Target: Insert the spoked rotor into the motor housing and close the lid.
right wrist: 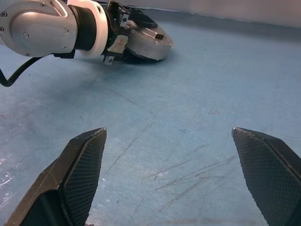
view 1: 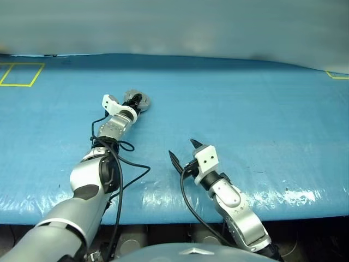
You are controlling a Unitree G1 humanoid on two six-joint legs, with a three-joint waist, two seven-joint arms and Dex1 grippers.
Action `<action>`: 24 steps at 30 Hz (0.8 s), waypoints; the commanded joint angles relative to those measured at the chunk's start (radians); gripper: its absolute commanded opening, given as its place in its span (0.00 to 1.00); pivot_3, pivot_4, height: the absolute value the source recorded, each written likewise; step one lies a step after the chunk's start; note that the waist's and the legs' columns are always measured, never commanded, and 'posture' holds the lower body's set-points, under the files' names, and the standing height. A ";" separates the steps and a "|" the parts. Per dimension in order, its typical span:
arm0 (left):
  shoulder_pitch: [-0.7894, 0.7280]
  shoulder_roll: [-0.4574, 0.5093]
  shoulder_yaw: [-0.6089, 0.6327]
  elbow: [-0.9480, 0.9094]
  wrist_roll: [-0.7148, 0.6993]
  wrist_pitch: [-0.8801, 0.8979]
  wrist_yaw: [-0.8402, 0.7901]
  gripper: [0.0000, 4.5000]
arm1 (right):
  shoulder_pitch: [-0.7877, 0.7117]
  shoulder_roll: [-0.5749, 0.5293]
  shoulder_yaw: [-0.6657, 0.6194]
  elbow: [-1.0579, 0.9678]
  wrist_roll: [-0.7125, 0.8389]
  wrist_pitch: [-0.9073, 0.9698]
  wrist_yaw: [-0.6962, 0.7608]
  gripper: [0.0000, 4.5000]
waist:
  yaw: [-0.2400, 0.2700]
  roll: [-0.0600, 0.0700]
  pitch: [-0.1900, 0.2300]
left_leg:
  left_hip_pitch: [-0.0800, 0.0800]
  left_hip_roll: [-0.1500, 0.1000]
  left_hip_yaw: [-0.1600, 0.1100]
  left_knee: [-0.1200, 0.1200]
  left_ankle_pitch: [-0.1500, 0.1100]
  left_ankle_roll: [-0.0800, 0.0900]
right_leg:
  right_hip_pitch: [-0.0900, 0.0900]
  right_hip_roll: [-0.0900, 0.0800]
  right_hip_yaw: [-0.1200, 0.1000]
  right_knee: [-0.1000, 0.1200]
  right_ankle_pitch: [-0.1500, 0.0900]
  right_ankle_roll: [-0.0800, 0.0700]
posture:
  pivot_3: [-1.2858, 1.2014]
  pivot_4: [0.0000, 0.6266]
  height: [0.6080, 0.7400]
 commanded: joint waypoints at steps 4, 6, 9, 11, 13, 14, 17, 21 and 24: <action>0.010 0.028 0.036 -0.019 0.048 0.056 0.038 1.00 | 0.022 0.024 -0.016 -0.003 -0.024 -0.037 0.013 1.00 | -0.006 0.000 -0.001 | 0.003 0.000 0.000 0.000 0.000 0.000 | 0.003 0.000 0.000 0.001 0.000 0.000 | 0.52 0.24 1.00; 0.045 0.043 0.033 -0.059 0.055 0.120 0.034 1.00 | 0.027 0.035 -0.016 -0.003 -0.026 -0.034 0.012 1.00 | -0.014 0.000 -0.001 | 0.006 0.000 0.000 0.000 0.000 0.001 | 0.005 0.000 0.000 0.001 0.000 0.000 | 0.52 0.24 1.00; 0.130 0.068 0.024 -0.167 0.057 0.252 0.038 1.00 | 0.031 0.047 -0.017 -0.001 -0.032 -0.033 0.017 1.00 | -0.026 0.000 -0.001 | 0.016 0.000 0.000 -0.002 -0.002 0.003 | 0.015 0.001 0.001 0.000 0.000 0.000 | 0.52 0.24 1.00; 0.210 0.087 0.009 -0.276 0.055 0.364 0.051 1.00 | 0.033 0.055 -0.021 0.003 -0.030 -0.031 0.022 1.00 | -0.031 0.000 -0.001 | 0.019 0.001 0.001 -0.002 -0.002 0.003 | 0.017 0.001 0.002 0.001 0.000 0.000 | 0.52 0.24 1.00; 0.313 0.100 -0.011 -0.435 0.040 0.477 0.042 1.00 | 0.032 0.060 -0.021 0.009 -0.032 -0.031 0.027 1.00 | -0.038 0.002 -0.004 | 0.021 0.001 0.001 -0.002 -0.002 0.003 | 0.017 0.001 0.002 0.001 0.000 0.000 | 0.52 0.24 1.00; 0.368 0.105 -0.019 -0.524 0.020 0.543 0.037 1.00 | 0.030 0.061 -0.019 0.011 -0.033 -0.032 0.033 1.00 | -0.042 0.003 -0.005 | 0.021 0.002 0.001 -0.002 -0.002 0.003 | 0.018 0.001 0.002 0.002 0.000 0.000 | 0.52 0.24 1.00; 0.524 0.111 -0.031 -0.781 -0.045 0.680 0.028 1.00 | 0.024 0.072 -0.021 0.013 -0.011 -0.023 0.052 1.00 | -0.039 0.004 -0.008 | 0.023 0.002 0.003 -0.003 -0.001 0.003 | 0.018 0.001 0.003 0.003 0.000 0.000 | 0.52 0.24 1.00; 0.753 0.175 -0.181 -1.126 0.033 0.659 -0.065 1.00 | 0.012 0.087 -0.035 0.032 0.000 -0.028 0.068 1.00 | -0.031 0.004 -0.009 | 0.024 0.002 0.002 -0.003 -0.001 0.002 | 0.019 0.001 0.003 0.003 -0.001 0.000 | 0.52 0.24 1.00; 0.897 0.205 -0.295 -1.301 0.179 0.447 -0.148 1.00 | 0.010 0.099 -0.054 0.047 0.020 -0.043 0.081 1.00 | -0.020 0.005 -0.009 | 0.024 0.002 0.003 -0.003 -0.001 0.001 | 0.019 0.001 0.004 0.002 -0.001 0.000 | 0.52 0.24 1.00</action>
